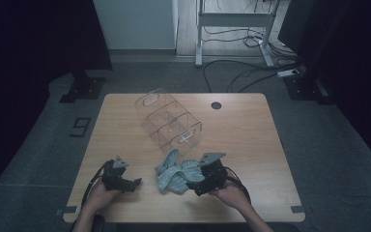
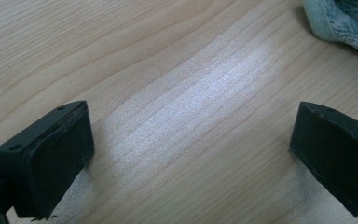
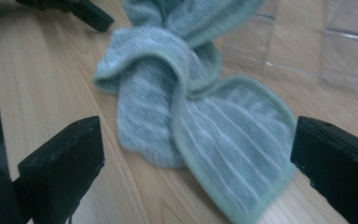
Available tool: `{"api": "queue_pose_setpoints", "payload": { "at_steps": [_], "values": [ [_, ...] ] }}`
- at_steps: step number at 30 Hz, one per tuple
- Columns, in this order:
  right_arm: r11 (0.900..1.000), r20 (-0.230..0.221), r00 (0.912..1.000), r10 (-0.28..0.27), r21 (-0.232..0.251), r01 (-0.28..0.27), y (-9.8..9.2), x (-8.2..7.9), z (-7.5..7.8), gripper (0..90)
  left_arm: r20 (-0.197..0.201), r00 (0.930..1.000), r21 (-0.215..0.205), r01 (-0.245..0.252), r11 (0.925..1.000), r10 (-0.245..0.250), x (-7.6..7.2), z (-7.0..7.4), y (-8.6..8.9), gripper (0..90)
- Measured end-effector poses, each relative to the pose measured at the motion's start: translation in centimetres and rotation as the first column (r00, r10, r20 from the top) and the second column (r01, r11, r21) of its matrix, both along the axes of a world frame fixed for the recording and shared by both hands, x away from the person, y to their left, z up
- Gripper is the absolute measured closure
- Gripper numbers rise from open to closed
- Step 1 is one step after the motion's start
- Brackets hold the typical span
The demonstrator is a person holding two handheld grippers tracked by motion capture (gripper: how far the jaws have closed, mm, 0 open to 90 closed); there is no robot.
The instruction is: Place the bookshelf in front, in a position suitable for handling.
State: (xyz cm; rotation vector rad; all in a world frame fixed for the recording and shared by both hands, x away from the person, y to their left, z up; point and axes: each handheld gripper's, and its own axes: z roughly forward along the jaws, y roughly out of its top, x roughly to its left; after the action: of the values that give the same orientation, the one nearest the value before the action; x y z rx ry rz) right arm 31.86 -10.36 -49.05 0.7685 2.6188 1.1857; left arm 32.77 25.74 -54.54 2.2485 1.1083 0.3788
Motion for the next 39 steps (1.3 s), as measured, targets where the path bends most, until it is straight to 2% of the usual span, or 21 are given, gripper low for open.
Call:
{"api": "queue_pose_setpoints", "payload": {
  "at_steps": [7, 12, 18, 23, 26, 31, 35, 39],
  "values": [
    [0.999, -0.015, 0.9990, 0.041, 0.005, -0.041, 2.3, 0.5, -0.1, 3.1, 0.000, 1.0000, 0.000, 0.000, 1.0000, 0.000, 0.0, 0.0, 0.0, 0.0],
    [0.999, -0.013, 0.9987, 0.048, -0.016, -0.049, 3.6, 0.9, -0.5, 3.6, 0.000, 1.0000, 0.000, 0.001, 1.0000, -0.001, 0.0, 0.0, 0.0, 0.0],
    [0.998, -0.020, 0.9977, 0.065, -0.011, -0.065, 4.8, 1.4, -0.8, 6.2, 0.000, 1.0000, 0.000, 0.001, 1.0000, -0.001, 0.0, 0.0, 0.0, 0.0],
    [0.996, -0.021, 0.9966, 0.080, -0.042, -0.080, 6.0, 1.8, -1.3, 8.4, 0.000, 1.0000, 0.000, 0.001, 1.0000, -0.001, 0.0, 0.0, 0.0, 0.0],
    [0.995, -0.037, 0.9957, 0.085, -0.051, -0.087, 6.6, 2.1, -1.9, 12.8, 0.000, 1.0000, 0.001, 0.000, 1.0000, 0.000, 0.0, 0.0, 0.0, 0.0],
    [0.993, -0.041, 0.9959, 0.081, -0.086, -0.084, 7.2, 2.5, -2.9, 15.1, 0.000, 1.0000, 0.000, 0.001, 1.0000, -0.001, 0.0, 0.0, 0.0, 0.0],
    [0.989, -0.040, 0.9954, 0.087, -0.116, -0.091, 7.3, 2.8, -3.7, 22.8, 0.000, 1.0000, 0.001, 0.001, 1.0000, -0.001, -0.1, 0.0, 0.0, 0.0],
    [0.990, -0.062, 0.9946, 0.083, -0.112, -0.089, 7.2, 2.8, -4.0, 29.7, -0.001, 1.0000, 0.002, 0.002, 1.0000, -0.002, -0.1, 0.0, 0.0, 0.0]
  ]
}}
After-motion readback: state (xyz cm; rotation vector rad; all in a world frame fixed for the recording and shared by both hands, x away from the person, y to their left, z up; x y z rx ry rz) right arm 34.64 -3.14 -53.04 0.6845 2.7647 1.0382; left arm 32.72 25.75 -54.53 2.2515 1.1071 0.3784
